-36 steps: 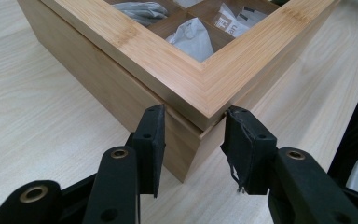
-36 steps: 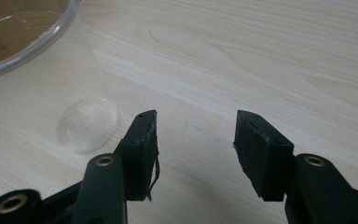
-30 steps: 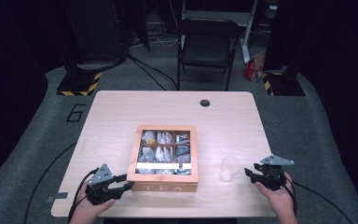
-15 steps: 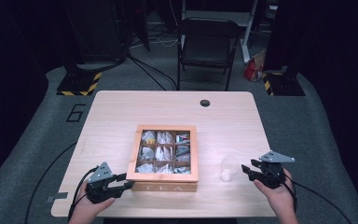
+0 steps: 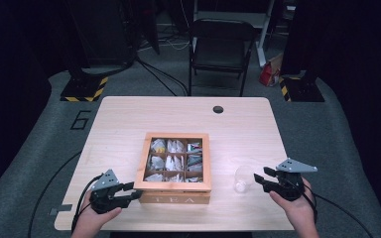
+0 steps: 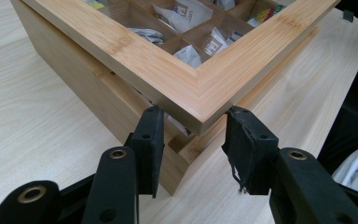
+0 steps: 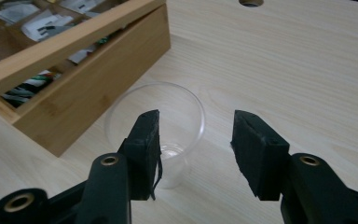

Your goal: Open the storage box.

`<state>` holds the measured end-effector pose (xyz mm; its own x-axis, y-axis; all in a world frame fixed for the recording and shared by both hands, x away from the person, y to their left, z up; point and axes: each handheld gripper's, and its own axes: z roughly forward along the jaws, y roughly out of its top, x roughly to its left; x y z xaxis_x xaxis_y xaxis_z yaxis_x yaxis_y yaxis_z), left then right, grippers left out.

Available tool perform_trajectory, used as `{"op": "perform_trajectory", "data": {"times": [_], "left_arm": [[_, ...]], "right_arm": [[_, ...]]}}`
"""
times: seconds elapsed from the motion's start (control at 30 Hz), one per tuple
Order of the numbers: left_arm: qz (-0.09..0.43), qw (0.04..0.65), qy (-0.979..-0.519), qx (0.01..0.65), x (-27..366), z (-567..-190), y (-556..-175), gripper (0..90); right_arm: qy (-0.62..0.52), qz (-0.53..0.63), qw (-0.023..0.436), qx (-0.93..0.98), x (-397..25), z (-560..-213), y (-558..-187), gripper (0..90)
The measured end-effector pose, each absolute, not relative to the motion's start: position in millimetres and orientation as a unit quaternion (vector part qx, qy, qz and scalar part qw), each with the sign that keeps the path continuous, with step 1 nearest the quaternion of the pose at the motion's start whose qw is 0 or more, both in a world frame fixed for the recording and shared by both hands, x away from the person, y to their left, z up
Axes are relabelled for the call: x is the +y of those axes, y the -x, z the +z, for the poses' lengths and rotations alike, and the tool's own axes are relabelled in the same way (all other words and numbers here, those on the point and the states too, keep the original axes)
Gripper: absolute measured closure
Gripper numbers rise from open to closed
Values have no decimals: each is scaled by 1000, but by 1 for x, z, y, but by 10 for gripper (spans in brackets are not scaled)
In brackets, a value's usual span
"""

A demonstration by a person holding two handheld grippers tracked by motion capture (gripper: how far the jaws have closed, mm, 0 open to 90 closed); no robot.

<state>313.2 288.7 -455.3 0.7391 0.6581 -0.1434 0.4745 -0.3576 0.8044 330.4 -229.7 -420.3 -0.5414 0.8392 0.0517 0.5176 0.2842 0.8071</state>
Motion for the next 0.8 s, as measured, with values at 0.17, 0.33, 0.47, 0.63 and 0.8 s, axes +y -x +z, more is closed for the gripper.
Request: {"op": "perform_trajectory", "data": {"times": [0.17, 0.33, 0.47, 0.63, 0.8], "left_arm": [[102, 451, -814, 351, 288, -452, -314, 574], [96, 447, -817, 351, 289, -450, -314, 575], [100, 450, -814, 354, 288, -449, -314, 574], [102, 447, -818, 348, 289, -446, -316, 574], [99, 444, -821, 345, 290, -445, -316, 573]], "right_arm": [[-411, 412, 194, 790, -213, -414, -326, 512], [-390, 413, 178, 803, -197, -416, -325, 532], [-383, 416, 174, 807, -188, -418, -323, 537], [-361, 427, 166, 812, -174, -417, -318, 536], [-343, 432, 154, 820, -161, -420, -317, 534]]}}
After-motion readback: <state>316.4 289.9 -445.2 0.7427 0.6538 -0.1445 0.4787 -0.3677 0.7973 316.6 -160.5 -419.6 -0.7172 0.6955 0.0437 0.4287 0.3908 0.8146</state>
